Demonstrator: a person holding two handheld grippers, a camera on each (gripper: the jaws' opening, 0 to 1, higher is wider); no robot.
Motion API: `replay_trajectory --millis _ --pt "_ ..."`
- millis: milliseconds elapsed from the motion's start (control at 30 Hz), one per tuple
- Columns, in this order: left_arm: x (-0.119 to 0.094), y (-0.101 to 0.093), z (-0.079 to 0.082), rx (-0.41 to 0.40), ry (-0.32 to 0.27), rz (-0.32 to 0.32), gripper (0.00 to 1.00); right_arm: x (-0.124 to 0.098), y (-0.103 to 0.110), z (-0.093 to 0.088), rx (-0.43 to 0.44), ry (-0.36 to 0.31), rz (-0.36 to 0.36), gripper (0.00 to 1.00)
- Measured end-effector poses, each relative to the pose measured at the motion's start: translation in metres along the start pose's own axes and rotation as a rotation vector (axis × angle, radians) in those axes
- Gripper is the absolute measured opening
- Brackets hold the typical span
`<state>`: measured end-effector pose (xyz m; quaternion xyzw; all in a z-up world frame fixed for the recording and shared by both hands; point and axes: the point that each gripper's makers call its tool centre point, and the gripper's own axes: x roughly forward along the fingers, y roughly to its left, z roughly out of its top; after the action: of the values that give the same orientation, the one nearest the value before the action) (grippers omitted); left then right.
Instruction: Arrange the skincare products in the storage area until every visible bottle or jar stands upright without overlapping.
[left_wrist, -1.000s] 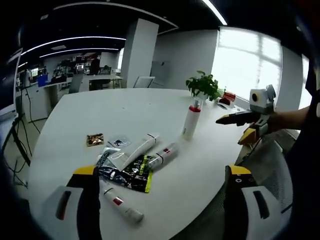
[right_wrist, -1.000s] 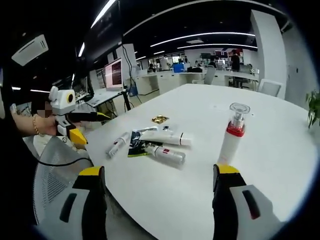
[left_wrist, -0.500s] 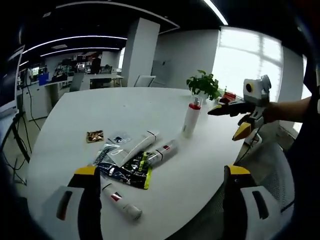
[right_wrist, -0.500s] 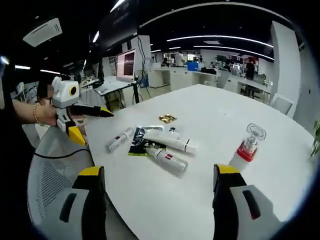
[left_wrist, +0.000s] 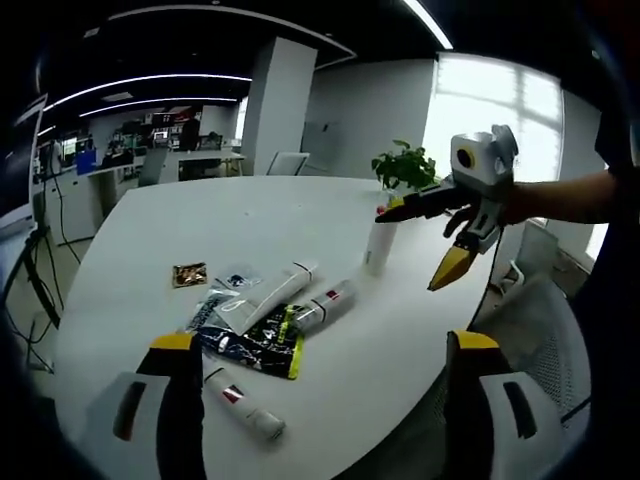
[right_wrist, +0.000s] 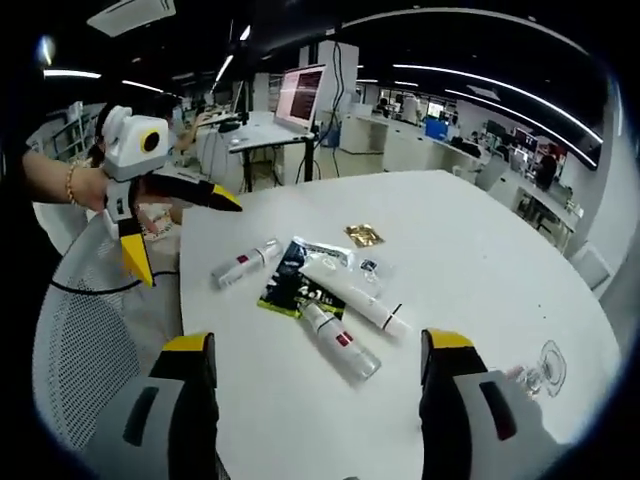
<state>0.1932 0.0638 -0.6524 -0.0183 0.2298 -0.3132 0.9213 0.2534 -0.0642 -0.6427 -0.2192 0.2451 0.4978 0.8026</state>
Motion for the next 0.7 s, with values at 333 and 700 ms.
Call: replay_trajectory --millis 333,700 --pt "0.001 -0.009 0.0 0.006 -0.001 -0.031 0.94 0.028 -0.03 0.046 -0.139 0.058 0.057 0.78" --pt "0.002 -0.011 0.0 -0.002 -0.007 -0.046 0.94 0.081 -0.035 0.049 -0.272 0.188 0.185 0.75"
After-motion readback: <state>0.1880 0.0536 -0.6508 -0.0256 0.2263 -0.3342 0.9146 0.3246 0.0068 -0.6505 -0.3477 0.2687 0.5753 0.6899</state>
